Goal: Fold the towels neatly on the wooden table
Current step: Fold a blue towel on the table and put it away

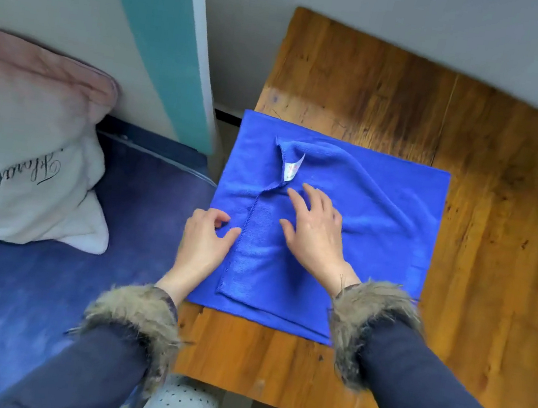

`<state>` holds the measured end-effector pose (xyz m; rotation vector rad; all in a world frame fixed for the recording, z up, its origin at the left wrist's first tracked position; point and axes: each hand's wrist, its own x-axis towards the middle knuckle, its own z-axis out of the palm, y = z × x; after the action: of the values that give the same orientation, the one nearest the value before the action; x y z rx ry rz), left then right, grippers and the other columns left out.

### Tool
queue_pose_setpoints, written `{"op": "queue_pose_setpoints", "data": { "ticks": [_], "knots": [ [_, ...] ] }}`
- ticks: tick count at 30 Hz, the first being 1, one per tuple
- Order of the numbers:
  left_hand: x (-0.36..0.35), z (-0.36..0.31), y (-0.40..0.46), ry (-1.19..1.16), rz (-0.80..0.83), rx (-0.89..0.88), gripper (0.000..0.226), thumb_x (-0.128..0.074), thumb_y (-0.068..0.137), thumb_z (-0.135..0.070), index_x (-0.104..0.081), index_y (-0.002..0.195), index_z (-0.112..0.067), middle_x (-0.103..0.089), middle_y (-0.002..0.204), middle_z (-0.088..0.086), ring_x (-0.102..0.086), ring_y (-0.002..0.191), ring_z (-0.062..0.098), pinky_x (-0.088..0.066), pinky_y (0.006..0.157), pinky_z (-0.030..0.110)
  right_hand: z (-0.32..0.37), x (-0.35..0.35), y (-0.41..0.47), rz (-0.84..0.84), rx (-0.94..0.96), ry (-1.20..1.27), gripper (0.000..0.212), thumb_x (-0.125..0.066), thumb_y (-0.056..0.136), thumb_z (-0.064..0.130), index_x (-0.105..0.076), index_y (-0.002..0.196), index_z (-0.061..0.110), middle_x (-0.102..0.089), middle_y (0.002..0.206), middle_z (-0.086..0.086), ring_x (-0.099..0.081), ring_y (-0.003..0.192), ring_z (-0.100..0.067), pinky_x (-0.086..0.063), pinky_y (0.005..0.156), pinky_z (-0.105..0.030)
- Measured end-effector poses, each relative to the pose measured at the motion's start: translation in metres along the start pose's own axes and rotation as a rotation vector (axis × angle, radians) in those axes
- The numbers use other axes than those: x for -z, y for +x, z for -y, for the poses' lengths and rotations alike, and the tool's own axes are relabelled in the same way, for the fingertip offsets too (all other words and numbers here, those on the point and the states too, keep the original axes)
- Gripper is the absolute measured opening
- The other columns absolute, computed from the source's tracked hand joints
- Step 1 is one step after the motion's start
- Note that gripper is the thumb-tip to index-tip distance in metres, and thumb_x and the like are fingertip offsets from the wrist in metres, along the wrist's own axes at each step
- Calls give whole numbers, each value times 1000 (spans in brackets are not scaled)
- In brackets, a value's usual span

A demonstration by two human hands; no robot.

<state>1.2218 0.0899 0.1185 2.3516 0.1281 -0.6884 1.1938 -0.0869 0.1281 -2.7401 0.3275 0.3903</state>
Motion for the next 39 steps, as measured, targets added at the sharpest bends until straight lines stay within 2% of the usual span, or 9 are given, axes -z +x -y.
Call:
{"op": "queue_pose_setpoints", "data": {
  "ticks": [4, 6, 17, 22, 27, 30, 32, 35, 39],
  "knots": [
    [-28, -3, -27, 354, 56, -208, 83, -60, 83, -49, -20, 147, -14, -12, 155, 11, -6, 144, 29, -20, 111, 40, -13, -3, 9, 225, -53, -194, 80, -50, 88, 52, -2, 149, 31, 10, 158, 1, 10, 145, -23, -10, 111, -60],
    [-42, 2, -32, 441, 100, -244, 101, -64, 77, -55, -7, 149, -13, 6, 156, 12, 16, 141, 29, -6, 116, 44, -18, -3, 6, 236, -56, -217, 83, -47, 86, 59, 4, 148, 34, 15, 157, 6, 14, 144, -21, -10, 109, -64],
    [-16, -15, 13, 778, 337, -461, 119, -68, 73, -54, 24, 140, -21, 35, 143, 0, 31, 134, 23, 6, 116, 41, -38, 4, -19, 270, -331, -169, 92, -43, 79, 73, 9, 146, 38, 22, 155, 8, 14, 144, -21, -30, 101, -57],
    [-16, -46, 43, 1056, 406, -685, 113, -72, 75, -34, 16, 146, -22, 26, 153, 0, 16, 143, 26, 5, 115, 46, -39, 9, -52, 324, -517, -60, 91, -48, 83, 65, 3, 149, 27, 8, 157, -8, -8, 141, -35, -42, 97, -41],
    [-28, -73, 39, 1122, 385, -838, 88, -47, 83, 0, 7, 148, -27, 19, 156, -1, 14, 144, 26, 4, 115, 50, -44, 23, -79, 428, -613, 58, 69, -44, 91, 53, -22, 145, 15, -27, 143, -15, -45, 121, -36, -42, 92, -37],
    [-30, -63, 33, 960, 297, -784, 82, -49, 77, 5, -17, 148, -20, 0, 157, 10, -2, 144, 33, -8, 115, 49, -64, 35, -89, 199, -617, 174, 37, -40, 96, 41, -57, 108, 11, -61, 112, -11, -56, 105, -34, -44, 79, -37],
    [-27, -52, 33, 822, 191, -742, 68, -65, 68, 1, -46, 133, -9, -35, 143, 22, -35, 129, 43, -32, 102, 51, -83, 43, -88, -65, -617, 240, 28, -39, 97, 31, -57, 92, 10, -65, 98, -12, -58, 95, -36, -39, 69, -37],
    [-21, -39, 35, 708, 65, -567, 41, -72, 74, -12, -60, 113, -7, -53, 112, 17, -51, 99, 39, -41, 78, 46, -115, 52, -69, -223, -546, 288, 22, -39, 97, 16, -59, 105, 11, -58, 109, -11, -54, 100, -35, -38, 73, -38],
    [-17, -38, 39, 708, -50, -405, 30, -68, 82, -17, -59, 107, -5, -52, 103, 18, -46, 94, 38, -36, 73, 45, -151, 48, -33, -67, -333, 192, 43, -39, 91, 0, -53, 127, 18, -48, 121, -8, -43, 112, -28, -42, 82, -36]
  ]
}}
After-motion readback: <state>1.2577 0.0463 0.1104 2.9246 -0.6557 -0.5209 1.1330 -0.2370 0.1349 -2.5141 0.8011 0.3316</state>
